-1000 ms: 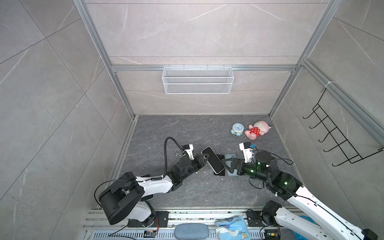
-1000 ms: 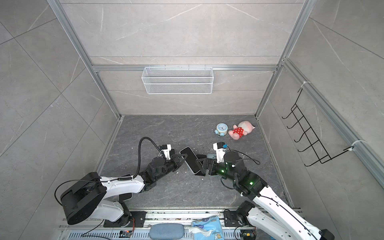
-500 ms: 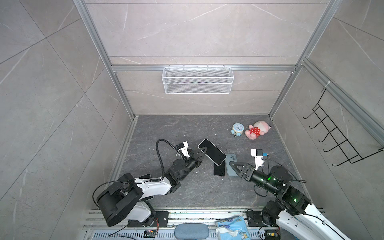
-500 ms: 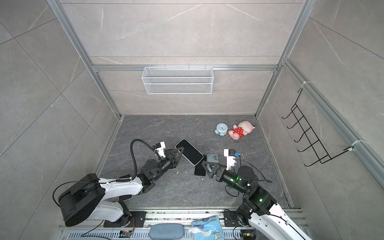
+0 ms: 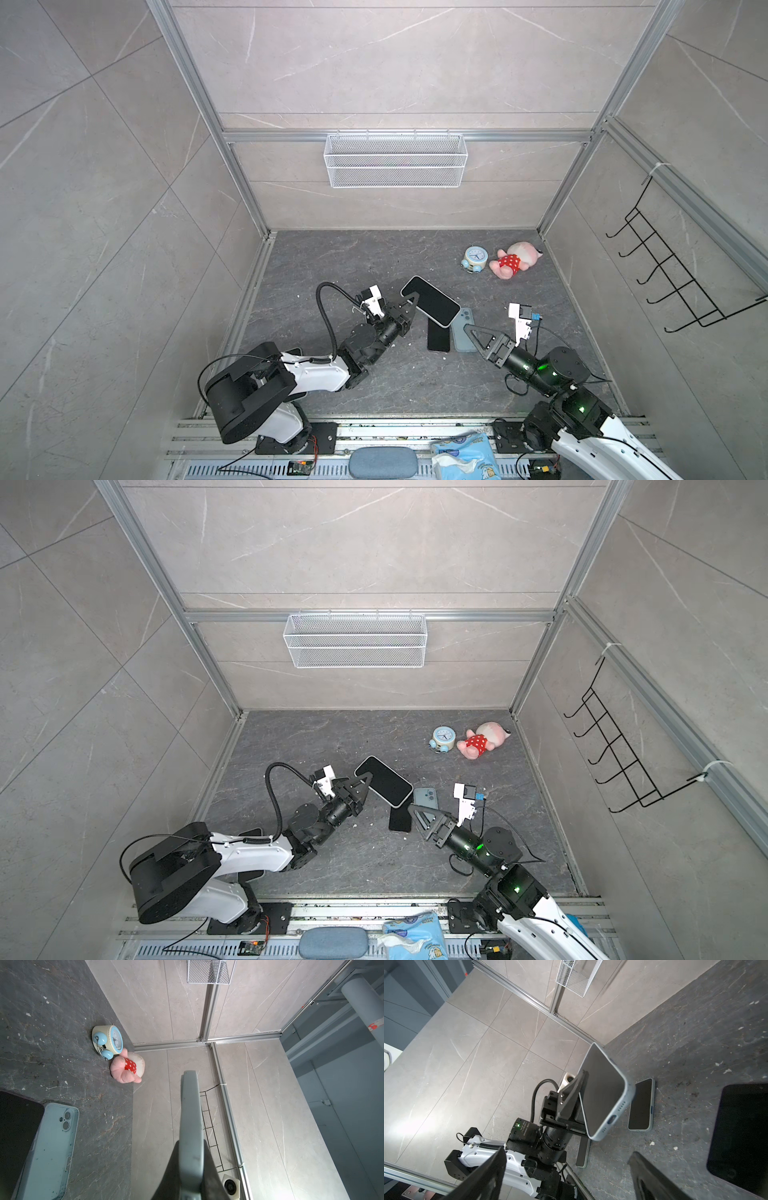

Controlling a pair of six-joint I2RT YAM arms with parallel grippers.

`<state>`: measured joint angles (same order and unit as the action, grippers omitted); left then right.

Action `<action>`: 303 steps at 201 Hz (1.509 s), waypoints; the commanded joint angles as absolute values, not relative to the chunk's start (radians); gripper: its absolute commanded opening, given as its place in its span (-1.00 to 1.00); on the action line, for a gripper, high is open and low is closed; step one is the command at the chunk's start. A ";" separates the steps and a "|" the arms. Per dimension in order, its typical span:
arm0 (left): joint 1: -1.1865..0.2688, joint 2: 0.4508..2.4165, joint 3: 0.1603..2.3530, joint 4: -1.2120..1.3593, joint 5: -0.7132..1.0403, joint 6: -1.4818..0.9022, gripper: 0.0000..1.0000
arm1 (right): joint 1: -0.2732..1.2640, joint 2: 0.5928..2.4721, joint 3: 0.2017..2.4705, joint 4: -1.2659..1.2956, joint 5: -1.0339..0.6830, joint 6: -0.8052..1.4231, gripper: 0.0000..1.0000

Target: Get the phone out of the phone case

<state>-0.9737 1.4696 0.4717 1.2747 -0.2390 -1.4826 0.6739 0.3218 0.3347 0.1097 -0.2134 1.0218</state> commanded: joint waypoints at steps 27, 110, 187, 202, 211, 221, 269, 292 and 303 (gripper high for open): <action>-1.014 1.479 0.548 1.414 -0.308 -1.495 -1.00 | 0.675 0.289 0.277 0.233 -0.188 1.053 0.87; -1.025 1.485 0.544 1.414 -0.328 -1.507 -1.00 | 0.677 0.391 0.240 0.406 -0.195 1.107 0.83; -1.031 1.488 0.534 1.414 -0.347 -1.526 -1.00 | 0.701 0.490 0.200 0.540 -0.199 1.138 0.52; -1.033 1.489 0.534 1.414 -0.349 -1.528 -1.00 | 0.710 0.505 0.198 0.556 -0.201 1.139 0.41; -1.034 1.491 0.534 1.414 -0.350 -1.529 -1.00 | 0.715 0.515 0.195 0.572 -0.201 1.138 0.31; -1.034 1.494 0.534 1.414 -0.351 -1.532 -1.00 | 0.721 0.523 0.195 0.579 -0.197 1.138 0.22; -1.036 1.493 0.531 1.413 -0.356 -1.531 -1.00 | 0.738 0.567 0.192 0.616 -0.190 1.140 -0.13; -1.038 1.493 0.530 1.414 -0.356 -1.530 -1.00 | 0.744 0.577 0.189 0.624 -0.186 1.139 -0.22; -1.040 1.494 0.529 1.414 -0.355 -1.531 -1.00 | 0.745 0.581 0.188 0.626 -0.183 1.139 -0.26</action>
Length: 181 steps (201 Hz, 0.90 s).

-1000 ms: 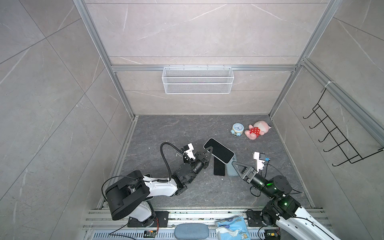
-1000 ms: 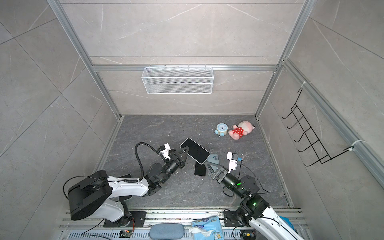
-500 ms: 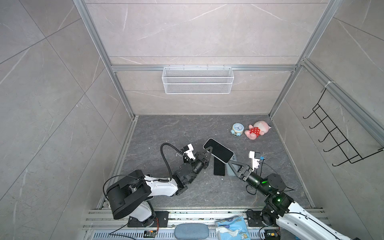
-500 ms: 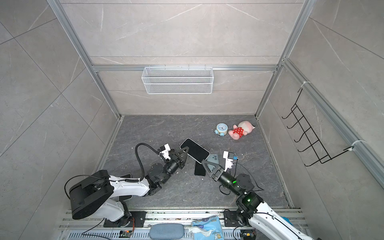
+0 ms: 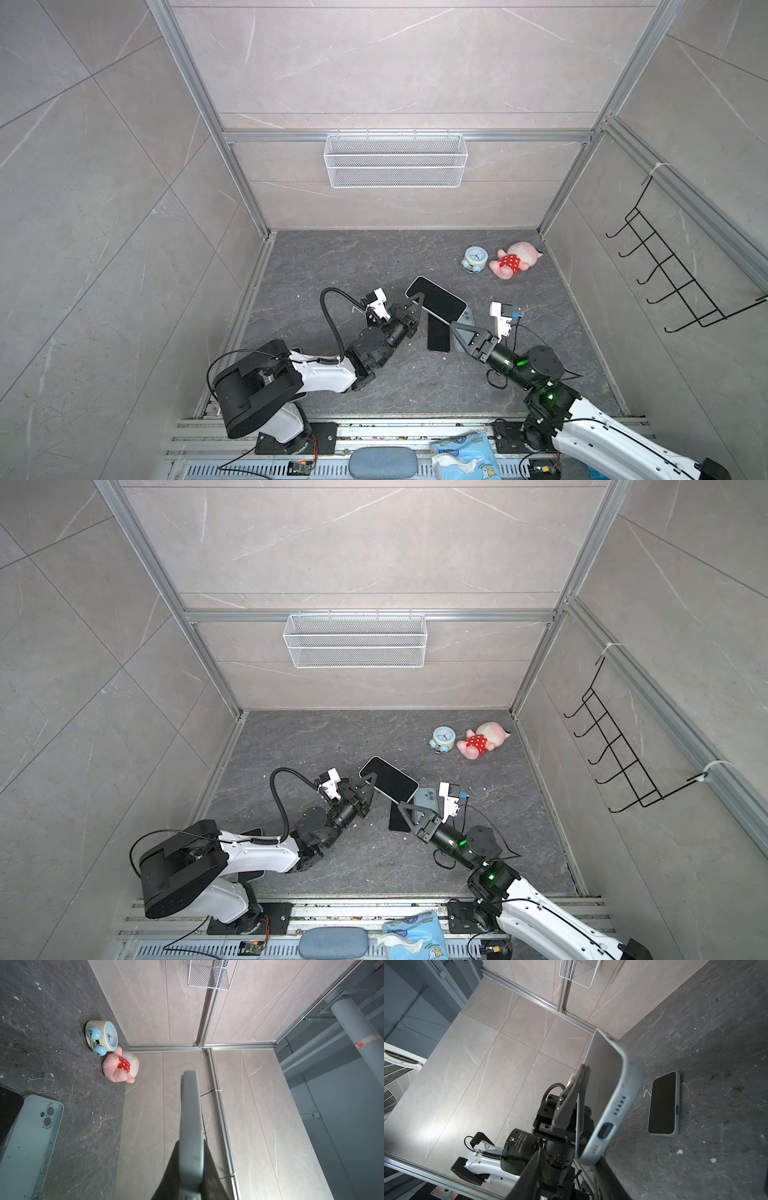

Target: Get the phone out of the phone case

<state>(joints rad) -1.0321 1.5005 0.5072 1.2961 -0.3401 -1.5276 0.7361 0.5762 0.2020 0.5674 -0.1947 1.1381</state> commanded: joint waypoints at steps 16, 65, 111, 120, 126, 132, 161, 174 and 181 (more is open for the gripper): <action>-1.039 1.496 0.528 1.414 -0.356 -1.530 -1.00 | 0.747 0.584 0.181 0.634 -0.177 1.142 -0.33; -1.040 1.502 0.529 1.414 -0.351 -1.530 -1.00 | 0.748 0.588 0.177 0.637 -0.174 1.145 -0.55; -1.042 1.509 0.531 1.414 -0.351 -1.533 -1.00 | 0.748 0.583 0.174 0.626 -0.170 1.143 -0.74; -1.042 1.509 0.531 1.414 -0.352 -1.533 -1.00 | 0.748 0.582 0.173 0.624 -0.170 1.143 -0.77; -1.043 1.508 0.531 1.414 -0.351 -1.534 -1.00 | 0.749 0.582 0.170 0.621 -0.170 1.141 -0.80; -1.042 1.508 0.531 1.414 -0.350 -1.534 -1.00 | 0.748 0.580 0.170 0.618 -0.170 1.138 -0.82; -1.044 1.508 0.534 1.414 -0.350 -1.541 -1.00 | 0.748 0.566 0.168 0.582 -0.164 1.115 -0.93; -1.045 1.507 0.533 1.414 -0.350 -1.544 -1.00 | 0.748 0.561 0.167 0.566 -0.165 1.097 -0.95; -1.045 1.507 0.534 1.414 -0.350 -1.547 -1.00 | 0.748 0.557 0.169 0.552 -0.168 1.083 -0.96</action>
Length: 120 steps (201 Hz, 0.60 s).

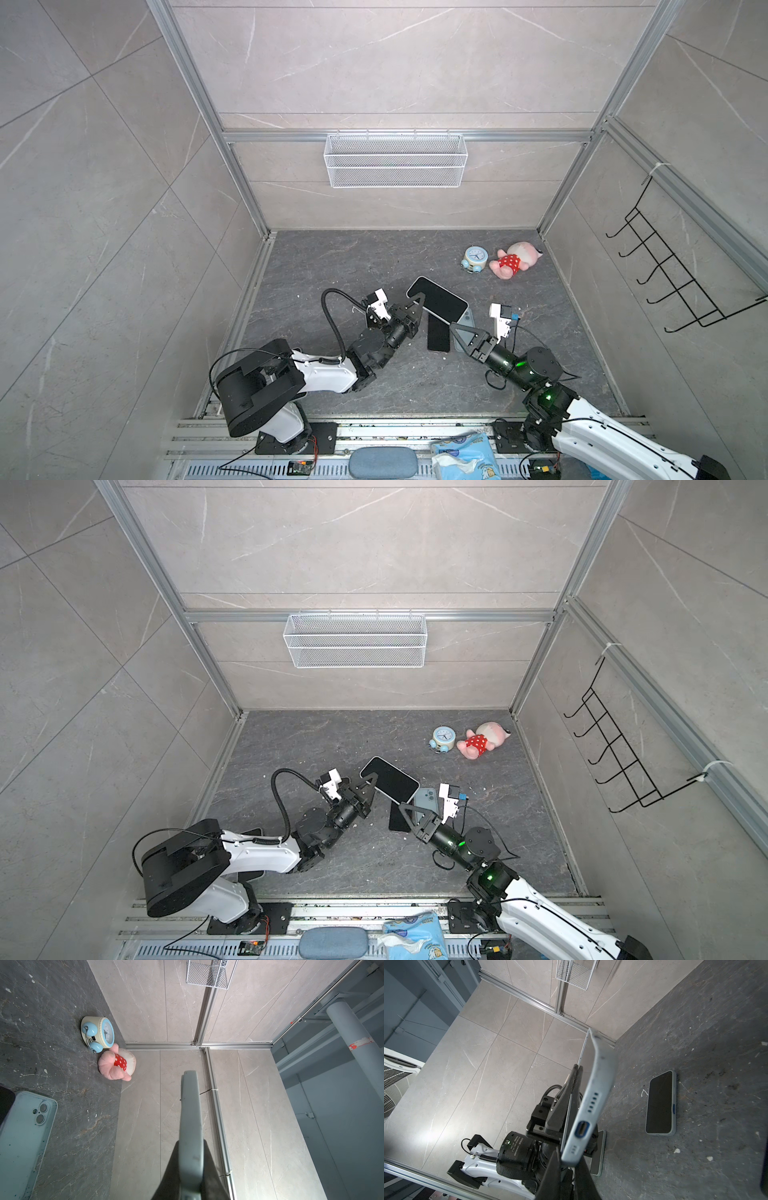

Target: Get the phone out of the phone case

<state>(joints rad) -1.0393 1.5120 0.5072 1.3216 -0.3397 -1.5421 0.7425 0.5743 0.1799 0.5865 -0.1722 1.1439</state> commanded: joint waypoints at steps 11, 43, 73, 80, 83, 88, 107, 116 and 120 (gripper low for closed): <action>-1.045 1.508 0.536 1.414 -0.350 -1.553 -1.00 | 0.748 0.555 0.173 0.529 -0.177 1.049 -0.96; -1.048 1.509 0.544 1.412 -0.348 -1.569 -1.00 | 0.748 0.557 0.204 0.410 -0.205 0.888 -0.97; -1.054 1.526 0.558 1.413 -0.329 -1.607 -1.00 | 0.747 0.560 0.269 0.236 -0.154 0.703 -1.00; -1.056 1.532 0.562 1.413 -0.327 -1.613 -1.00 | 0.749 0.561 0.282 0.200 -0.129 0.663 -1.00; -1.057 1.534 0.564 1.412 -0.326 -1.617 -1.00 | 0.750 0.561 0.286 0.189 -0.119 0.643 -1.00; -1.059 1.539 0.568 1.413 -0.325 -1.621 -1.00 | 0.751 0.564 0.293 0.176 -0.107 0.616 -1.00; -1.064 1.550 0.579 1.413 -0.322 -1.631 -1.00 | 0.749 0.580 0.316 0.136 -0.056 0.533 -1.00; -1.065 1.554 0.583 1.413 -0.321 -1.633 -1.00 | 0.749 0.587 0.323 0.130 -0.037 0.502 -1.00; -1.065 1.557 0.584 1.412 -0.321 -1.636 -1.00 | 0.750 0.590 0.326 0.130 -0.033 0.486 -1.00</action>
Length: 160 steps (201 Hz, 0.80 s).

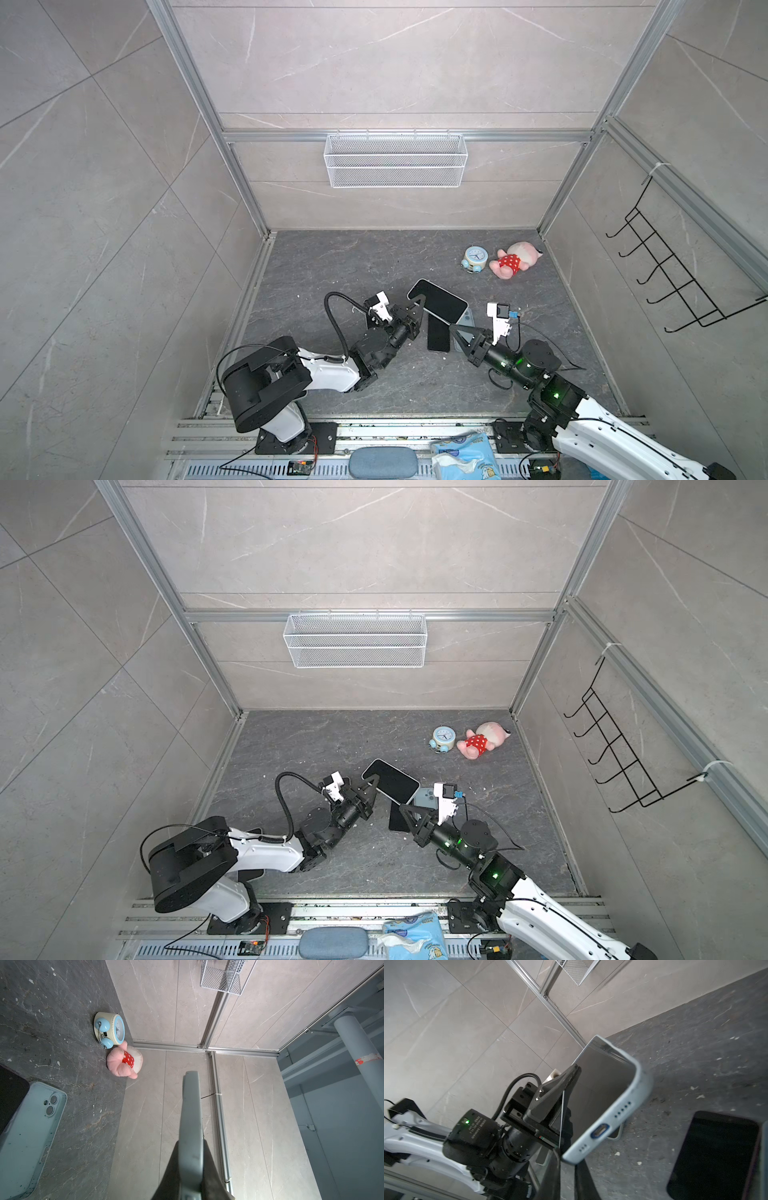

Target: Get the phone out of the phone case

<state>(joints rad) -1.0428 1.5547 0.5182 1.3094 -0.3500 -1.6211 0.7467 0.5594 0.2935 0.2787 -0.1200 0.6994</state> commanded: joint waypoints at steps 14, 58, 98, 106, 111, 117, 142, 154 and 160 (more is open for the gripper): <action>-1.065 1.560 0.588 1.413 -0.319 -1.646 -1.00 | 0.750 0.606 0.335 0.116 -0.007 0.439 -1.00; -1.067 1.557 0.595 1.413 -0.312 -1.647 -1.00 | 0.751 0.628 0.359 0.070 0.070 0.347 -1.00; -1.066 1.557 0.592 1.413 -0.308 -1.651 -1.00 | 0.750 0.574 0.380 0.019 0.151 0.305 -1.00; -1.067 1.557 0.591 1.413 -0.310 -1.651 -1.00 | 0.752 0.553 0.383 0.007 0.155 0.309 -1.00; -1.067 1.557 0.589 1.413 -0.310 -1.653 -1.00 | 0.751 0.537 0.384 0.000 0.155 0.312 -1.00; -1.067 1.557 0.587 1.413 -0.311 -1.653 -1.00 | 0.750 0.516 0.384 -0.010 0.155 0.317 -0.98; -1.067 1.549 0.579 1.413 -0.314 -1.648 -1.00 | 0.751 0.414 0.380 -0.068 0.153 0.336 -0.69; -1.067 1.538 0.575 1.413 -0.313 -1.635 -1.00 | 0.751 0.371 0.384 -0.108 0.141 0.345 -0.50; -1.067 1.531 0.572 1.413 -0.312 -1.625 -1.00 | 0.750 0.354 0.388 -0.124 0.132 0.354 -0.40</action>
<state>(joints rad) -1.0672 1.5772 0.5507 1.3075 -0.3122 -1.6402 0.7525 0.4240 0.3462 -0.0303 0.1310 0.3466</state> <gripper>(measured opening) 0.108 0.227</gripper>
